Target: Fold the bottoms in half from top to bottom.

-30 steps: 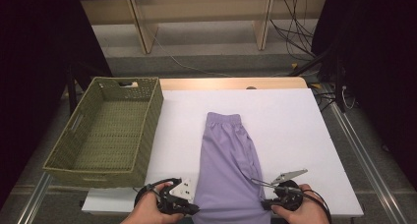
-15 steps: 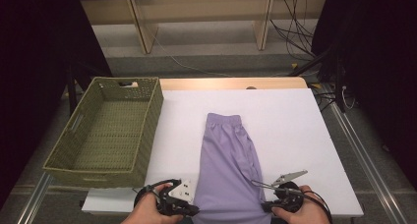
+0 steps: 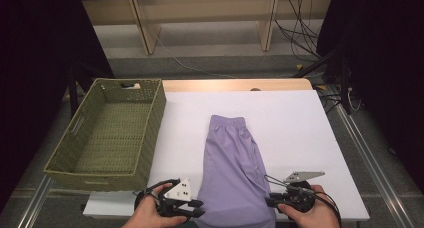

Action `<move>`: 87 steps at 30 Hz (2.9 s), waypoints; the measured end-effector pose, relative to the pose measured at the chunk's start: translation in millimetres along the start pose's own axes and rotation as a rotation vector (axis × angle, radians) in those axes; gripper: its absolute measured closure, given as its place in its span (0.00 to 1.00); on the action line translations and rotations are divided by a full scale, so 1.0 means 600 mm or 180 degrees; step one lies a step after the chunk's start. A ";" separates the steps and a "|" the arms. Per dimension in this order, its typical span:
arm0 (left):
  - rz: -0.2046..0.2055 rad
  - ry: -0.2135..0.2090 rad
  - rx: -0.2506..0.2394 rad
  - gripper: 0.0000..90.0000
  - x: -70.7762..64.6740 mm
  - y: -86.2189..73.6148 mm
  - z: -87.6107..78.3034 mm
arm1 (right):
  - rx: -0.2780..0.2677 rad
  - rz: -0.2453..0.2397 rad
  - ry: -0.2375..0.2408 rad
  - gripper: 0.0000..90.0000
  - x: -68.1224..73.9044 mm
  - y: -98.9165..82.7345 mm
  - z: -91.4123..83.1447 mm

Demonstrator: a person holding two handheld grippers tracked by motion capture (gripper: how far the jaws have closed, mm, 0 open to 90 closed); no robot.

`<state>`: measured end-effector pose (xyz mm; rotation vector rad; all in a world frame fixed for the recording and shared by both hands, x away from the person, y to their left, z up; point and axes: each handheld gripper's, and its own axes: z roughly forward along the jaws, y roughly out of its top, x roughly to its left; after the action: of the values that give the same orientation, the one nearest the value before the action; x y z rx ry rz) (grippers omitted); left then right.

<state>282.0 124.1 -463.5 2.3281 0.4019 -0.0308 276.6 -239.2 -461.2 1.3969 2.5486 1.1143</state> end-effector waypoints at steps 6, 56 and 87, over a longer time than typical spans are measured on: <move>-0.0054 0.0186 -0.0035 0.63 0.004 0.008 0.000 | -0.0303 -0.0285 -0.0098 0.51 -0.004 0.006 0.001; -0.1102 0.1537 -0.0430 0.21 0.278 0.180 0.058 | -0.0909 -0.0217 -0.0446 0.24 -0.126 0.233 0.088; -0.1795 0.1468 -0.0194 0.58 0.372 0.179 0.124 | -0.0205 0.0134 -0.0523 0.47 -0.185 0.321 0.231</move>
<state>533.3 63.0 -473.8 2.0777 1.2585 0.2450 530.1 -177.1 -481.9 1.4672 2.3608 1.0305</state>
